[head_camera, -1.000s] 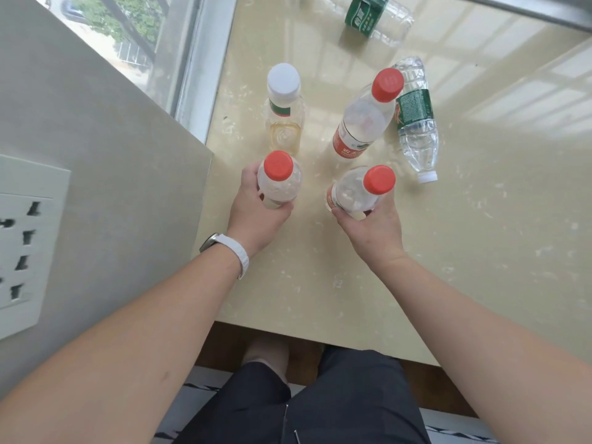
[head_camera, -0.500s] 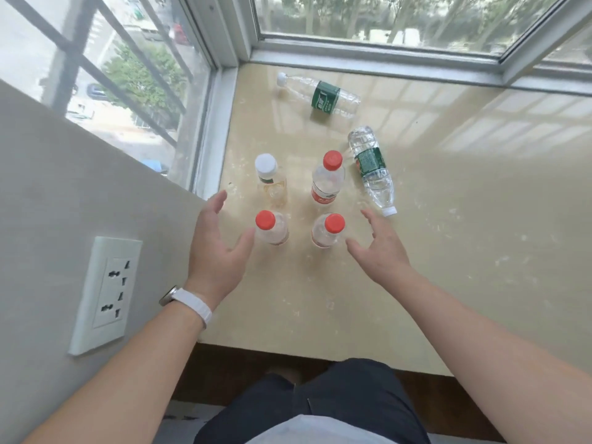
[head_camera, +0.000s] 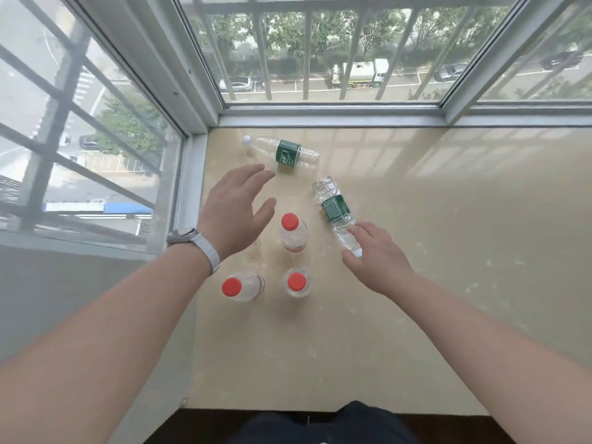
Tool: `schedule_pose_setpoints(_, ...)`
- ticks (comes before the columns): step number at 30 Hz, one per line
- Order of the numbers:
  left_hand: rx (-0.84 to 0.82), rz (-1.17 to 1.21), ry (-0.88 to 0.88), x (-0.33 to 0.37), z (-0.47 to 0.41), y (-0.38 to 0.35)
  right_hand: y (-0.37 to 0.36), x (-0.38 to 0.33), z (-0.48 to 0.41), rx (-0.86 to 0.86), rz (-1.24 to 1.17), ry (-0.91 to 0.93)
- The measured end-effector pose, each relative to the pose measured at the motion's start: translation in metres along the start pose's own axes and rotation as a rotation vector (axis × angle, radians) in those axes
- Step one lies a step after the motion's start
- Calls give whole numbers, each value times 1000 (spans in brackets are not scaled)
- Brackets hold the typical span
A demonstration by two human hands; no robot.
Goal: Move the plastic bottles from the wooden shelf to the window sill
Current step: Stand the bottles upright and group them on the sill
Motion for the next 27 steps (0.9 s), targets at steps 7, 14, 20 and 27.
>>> schedule_pose_setpoints(7, -215, -232, -90, -15, -92, -60, -8, 19, -38, -71, 100, 3)
schedule_pose_setpoints(14, -419, -411, -143, -53, -149, -131, -19, 41, -86, -75, 123, -25)
schedule_pose_setpoints(20, -421, -466, -73, -85, -202, -164, -41, 61, -124, -73, 13, -121)
schedule_pose_setpoints(27, -362, -547, -17, -121, -239, -179, -69, 75, -145, -71, -164, -262)
Point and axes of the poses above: each hand's wrist, its own z-axis away from the middle knuckle, its own y-axis out of the back of the hand, x = y × z, the point moved 9 cm from there along -z, towards the middle knuckle, and after that the axes turned 9 degrees about -x, right-handed, at the moved point
